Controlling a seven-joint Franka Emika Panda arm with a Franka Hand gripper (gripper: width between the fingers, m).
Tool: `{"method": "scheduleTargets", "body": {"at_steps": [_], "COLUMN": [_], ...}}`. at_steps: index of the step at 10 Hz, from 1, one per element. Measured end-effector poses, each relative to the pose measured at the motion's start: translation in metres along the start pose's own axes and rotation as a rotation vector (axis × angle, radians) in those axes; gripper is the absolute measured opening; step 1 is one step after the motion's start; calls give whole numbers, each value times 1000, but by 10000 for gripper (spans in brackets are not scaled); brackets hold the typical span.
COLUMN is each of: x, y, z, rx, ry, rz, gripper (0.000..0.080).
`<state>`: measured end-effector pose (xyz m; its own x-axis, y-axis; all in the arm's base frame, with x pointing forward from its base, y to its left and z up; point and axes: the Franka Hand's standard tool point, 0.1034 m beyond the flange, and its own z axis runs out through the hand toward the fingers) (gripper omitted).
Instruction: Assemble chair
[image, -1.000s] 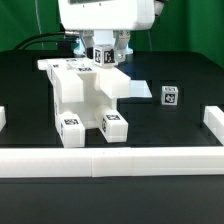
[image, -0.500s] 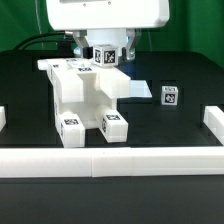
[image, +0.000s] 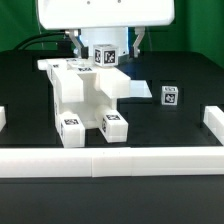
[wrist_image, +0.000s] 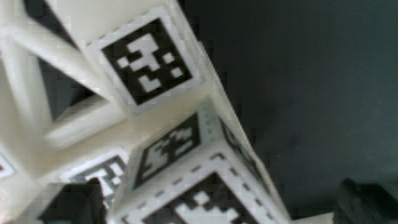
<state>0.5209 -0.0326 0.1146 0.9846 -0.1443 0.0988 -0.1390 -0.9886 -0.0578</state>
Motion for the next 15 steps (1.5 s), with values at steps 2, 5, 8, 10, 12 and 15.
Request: {"method": "scheduleTargets", "body": {"at_steps": [2,5,8,10,12,15], "x": [-1,-1,-2,-2,-2,-3], "y": [0,1,1,1,1,1], "z": [1,1,1,1,1,2], "rx": [-5,-9,-8,-8,-7,-7], "ry": [-3,-5,-5,-5,-4,-5], "rz": [-118,-226,-220,-202,-167,55], "gripper": [649,649,353,281,281,281]}}
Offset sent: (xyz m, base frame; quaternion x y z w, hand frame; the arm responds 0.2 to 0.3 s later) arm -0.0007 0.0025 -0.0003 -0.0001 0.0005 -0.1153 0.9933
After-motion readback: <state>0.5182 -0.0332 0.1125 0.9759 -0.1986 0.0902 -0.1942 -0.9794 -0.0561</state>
